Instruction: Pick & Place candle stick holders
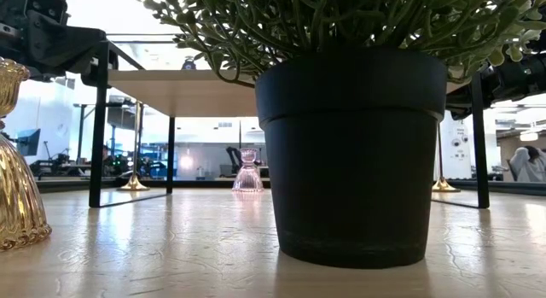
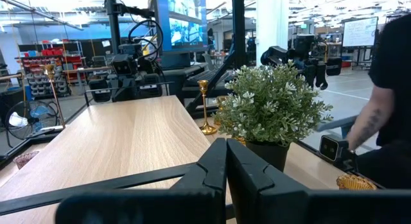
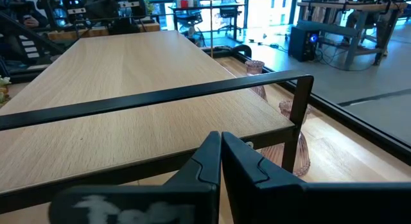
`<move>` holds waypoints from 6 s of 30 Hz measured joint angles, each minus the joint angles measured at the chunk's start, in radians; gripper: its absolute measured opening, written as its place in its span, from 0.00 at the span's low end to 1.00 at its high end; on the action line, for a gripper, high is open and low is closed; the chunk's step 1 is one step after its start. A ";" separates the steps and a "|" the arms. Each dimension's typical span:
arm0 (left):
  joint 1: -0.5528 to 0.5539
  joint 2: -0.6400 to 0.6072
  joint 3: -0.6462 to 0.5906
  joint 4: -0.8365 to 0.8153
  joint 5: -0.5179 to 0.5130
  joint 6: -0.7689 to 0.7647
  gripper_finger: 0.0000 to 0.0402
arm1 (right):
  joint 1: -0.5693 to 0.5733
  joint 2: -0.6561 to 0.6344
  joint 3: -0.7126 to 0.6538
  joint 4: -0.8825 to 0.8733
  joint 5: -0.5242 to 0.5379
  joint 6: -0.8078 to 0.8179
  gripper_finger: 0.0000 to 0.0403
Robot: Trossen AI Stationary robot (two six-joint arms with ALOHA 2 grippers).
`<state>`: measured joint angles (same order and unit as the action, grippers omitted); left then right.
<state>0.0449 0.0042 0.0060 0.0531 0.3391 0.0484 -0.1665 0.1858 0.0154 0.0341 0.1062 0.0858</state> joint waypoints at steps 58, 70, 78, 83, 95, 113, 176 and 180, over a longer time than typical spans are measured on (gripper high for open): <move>0.000 0.000 0.000 0.000 0.000 0.000 0.03 | 0.000 0.000 0.000 0.000 0.000 0.000 0.02; 0.000 0.000 0.000 0.000 0.000 0.000 0.03 | 0.000 0.000 0.000 0.000 0.000 0.000 0.02; 0.000 0.000 0.000 0.000 0.000 0.000 0.03 | 0.000 0.000 0.000 0.000 0.000 0.000 0.02; 0.000 0.000 0.000 0.000 0.000 0.000 0.03 | 0.000 0.000 0.000 0.000 0.000 0.000 0.02; 0.000 0.000 0.000 0.000 0.000 0.000 0.03 | 0.000 0.000 0.000 0.000 0.000 0.000 0.02; 0.000 0.000 0.000 0.000 0.000 0.000 0.03 | 0.000 0.000 0.000 0.000 0.000 0.000 0.02; 0.000 0.000 0.000 0.000 0.000 0.000 0.03 | -0.125 0.826 1.061 -0.604 0.309 -0.191 0.37; 0.000 0.000 0.000 0.000 0.000 0.000 0.03 | -0.226 0.969 1.172 -0.715 0.149 -0.195 0.42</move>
<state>0.0451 0.0044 0.0059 0.0528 0.3389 0.0483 -0.3924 1.1546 1.1879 -0.6813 0.2556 -0.1088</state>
